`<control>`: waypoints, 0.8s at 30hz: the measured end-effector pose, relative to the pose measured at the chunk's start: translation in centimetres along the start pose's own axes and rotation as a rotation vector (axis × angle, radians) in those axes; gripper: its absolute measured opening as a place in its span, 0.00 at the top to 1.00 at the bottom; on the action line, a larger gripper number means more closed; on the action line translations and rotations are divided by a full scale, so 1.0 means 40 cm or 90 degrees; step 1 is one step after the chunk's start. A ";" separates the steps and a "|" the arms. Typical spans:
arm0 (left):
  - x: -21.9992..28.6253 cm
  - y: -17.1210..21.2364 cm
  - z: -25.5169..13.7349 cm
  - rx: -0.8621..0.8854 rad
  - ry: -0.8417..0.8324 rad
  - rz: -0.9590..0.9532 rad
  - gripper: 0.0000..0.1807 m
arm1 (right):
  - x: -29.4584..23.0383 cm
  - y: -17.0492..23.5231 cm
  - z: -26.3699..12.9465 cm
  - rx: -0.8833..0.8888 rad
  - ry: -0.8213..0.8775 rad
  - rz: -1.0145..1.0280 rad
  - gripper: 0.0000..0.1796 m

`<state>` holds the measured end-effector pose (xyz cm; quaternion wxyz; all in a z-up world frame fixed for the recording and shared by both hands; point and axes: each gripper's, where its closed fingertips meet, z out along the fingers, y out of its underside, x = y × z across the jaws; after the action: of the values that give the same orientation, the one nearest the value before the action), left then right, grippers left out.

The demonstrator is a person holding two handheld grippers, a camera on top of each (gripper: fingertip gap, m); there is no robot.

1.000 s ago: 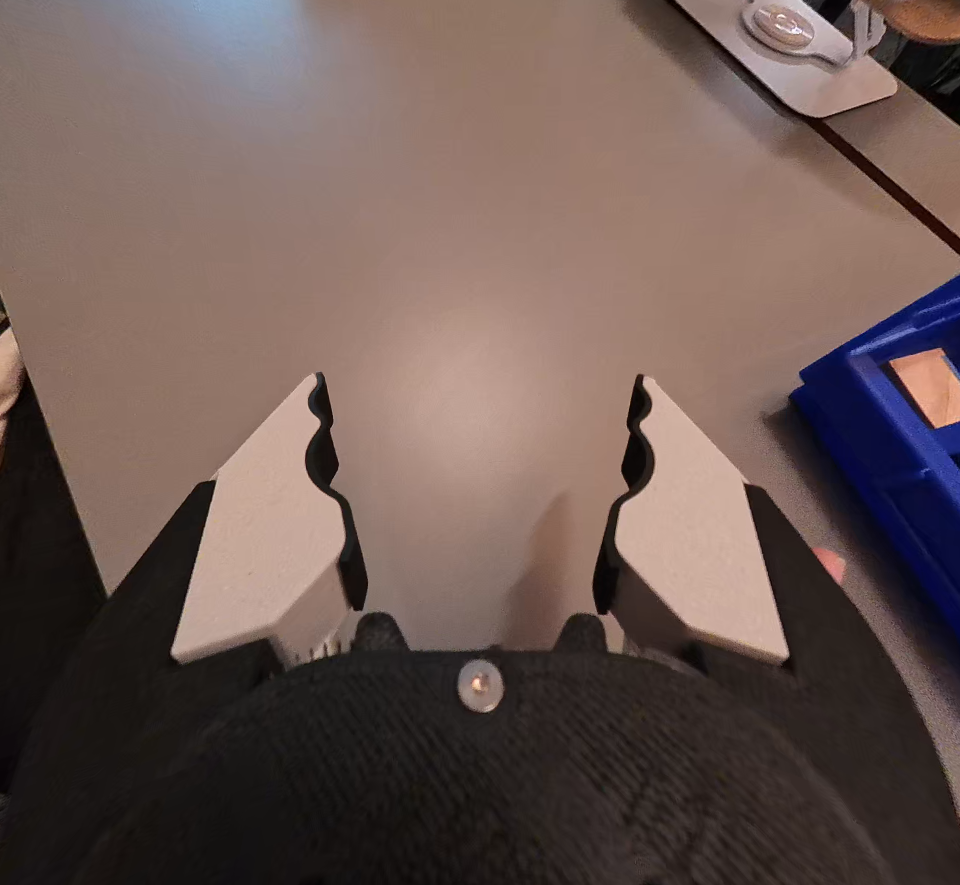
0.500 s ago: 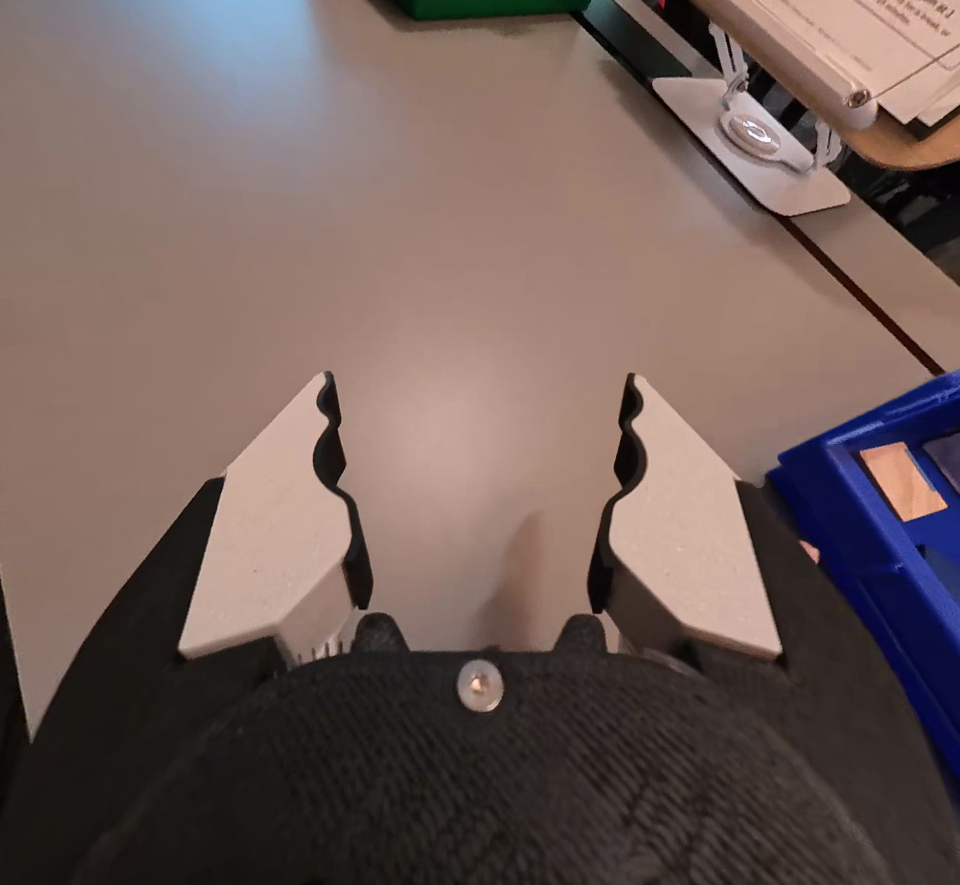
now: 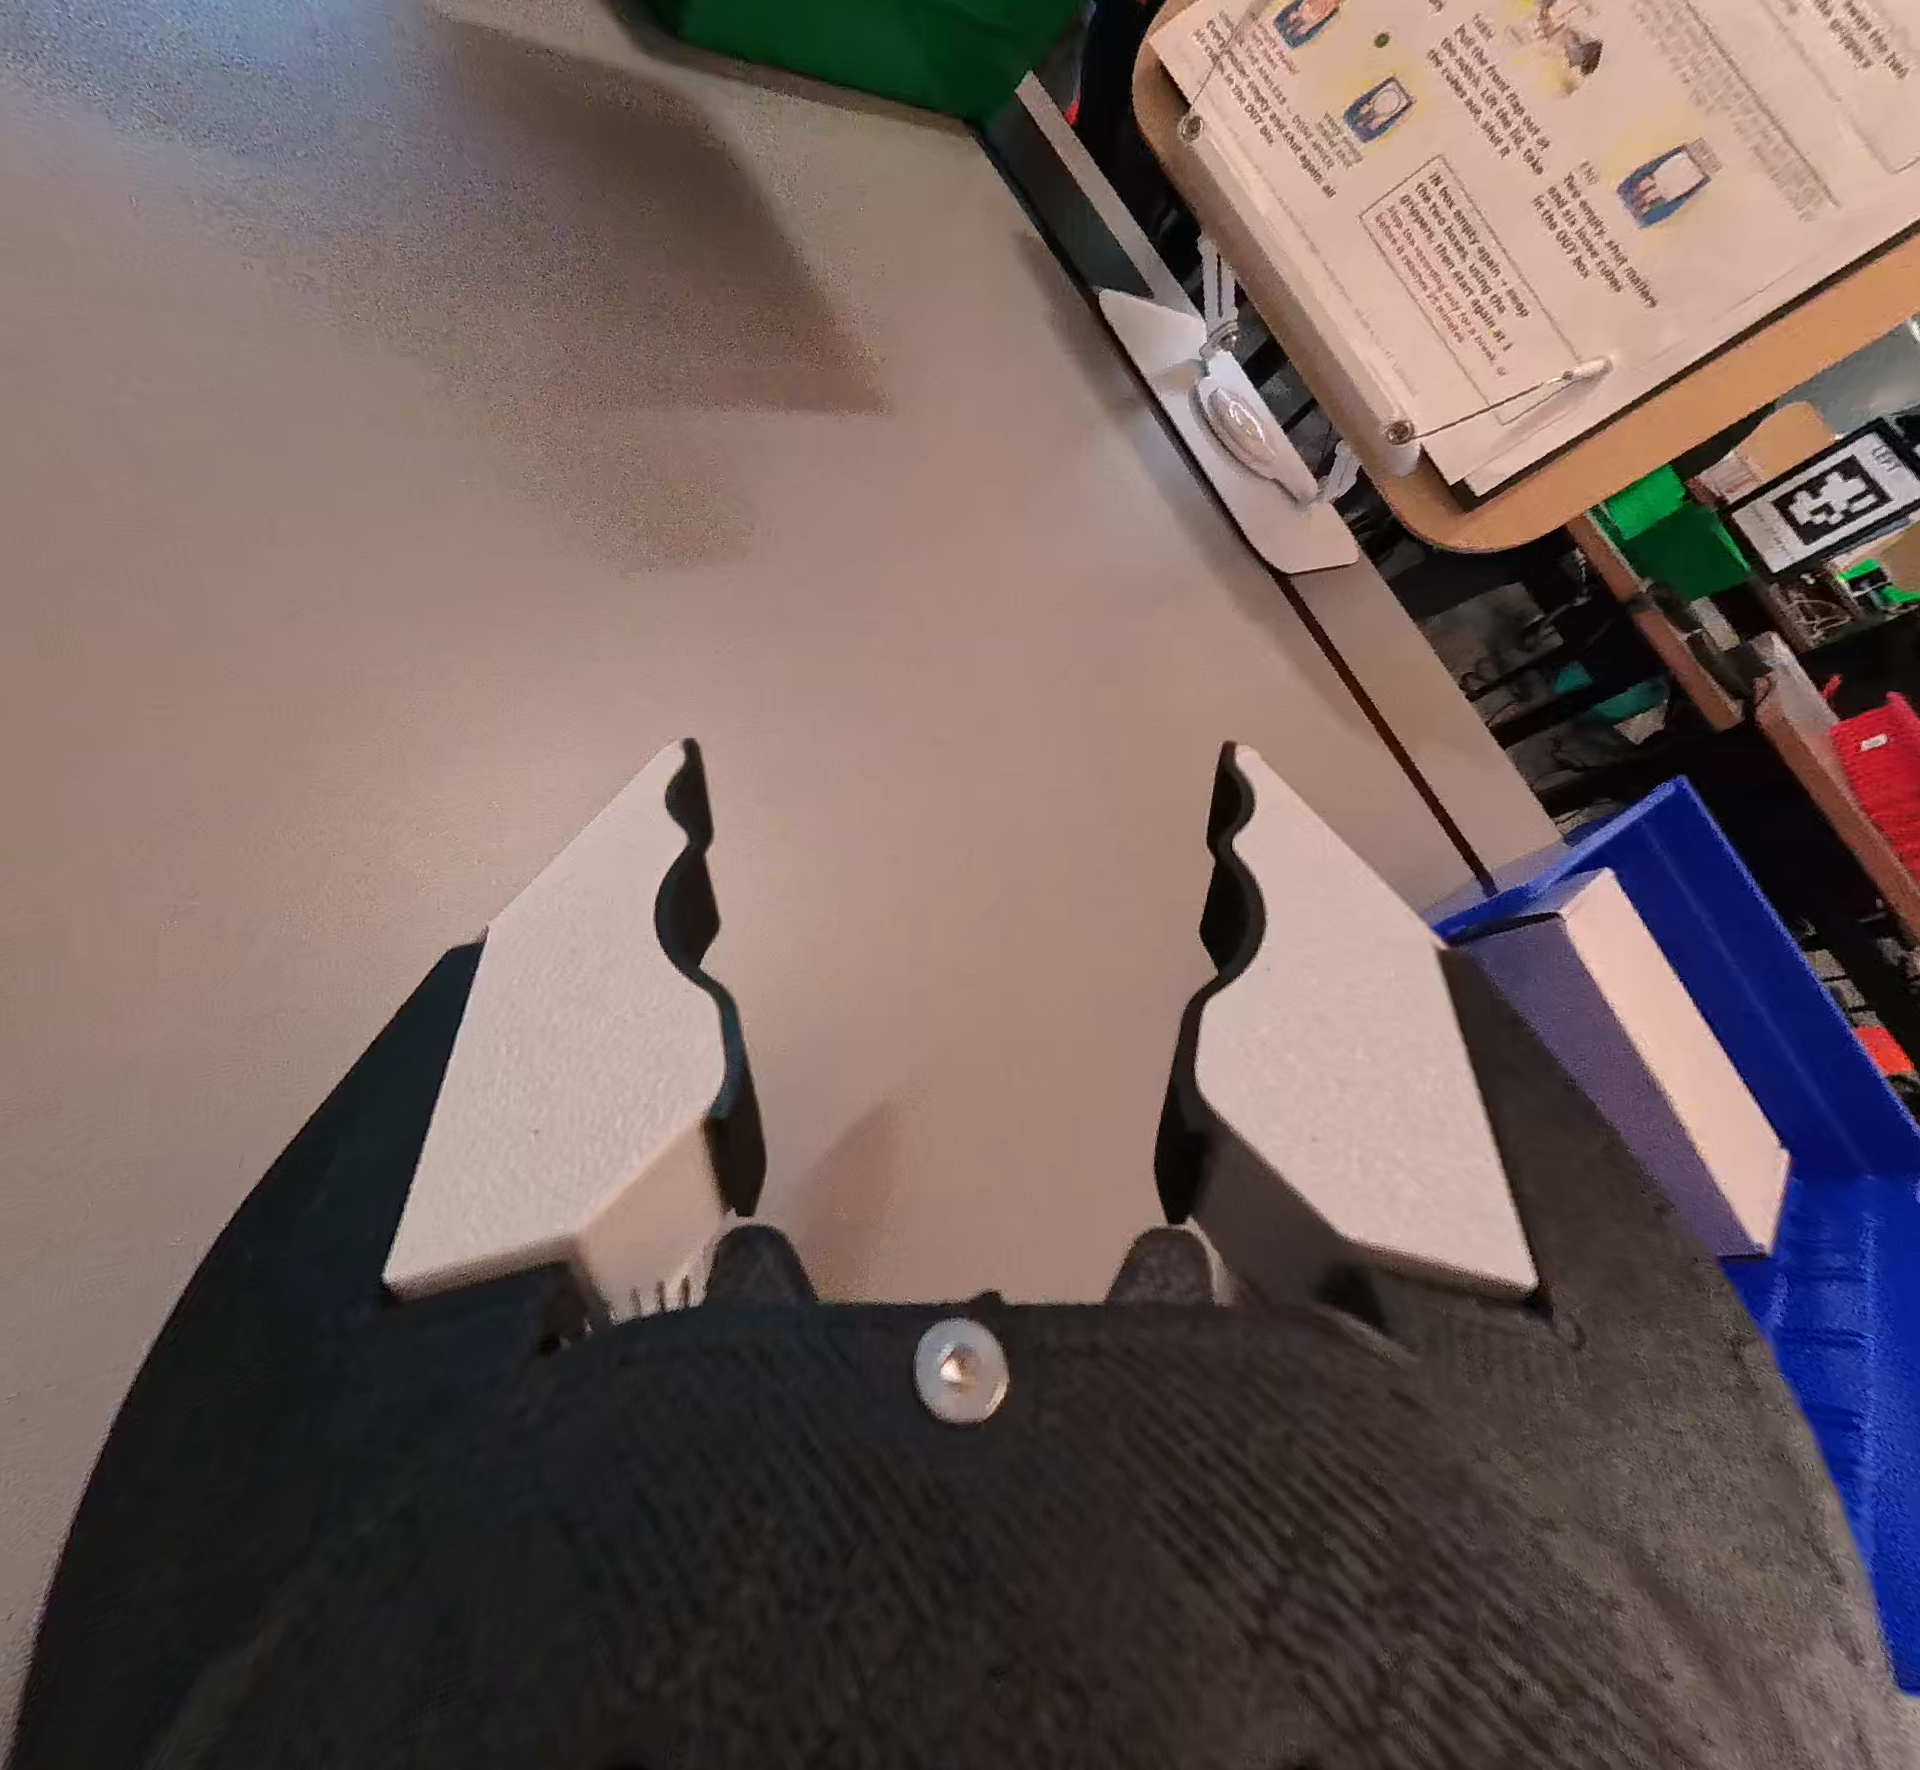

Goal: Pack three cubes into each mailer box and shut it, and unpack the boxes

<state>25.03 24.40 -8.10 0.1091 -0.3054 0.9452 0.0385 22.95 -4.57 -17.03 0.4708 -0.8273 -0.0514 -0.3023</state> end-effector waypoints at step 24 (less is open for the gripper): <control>0.234 -0.257 0.166 0.460 -0.022 -0.272 0.89 | 0.063 0.076 -0.010 -0.037 0.078 0.026 0.86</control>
<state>24.87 11.67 -16.76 0.2303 -0.4363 0.8112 -0.3140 25.96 -7.07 -17.76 0.4547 -0.8214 0.0032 -0.3443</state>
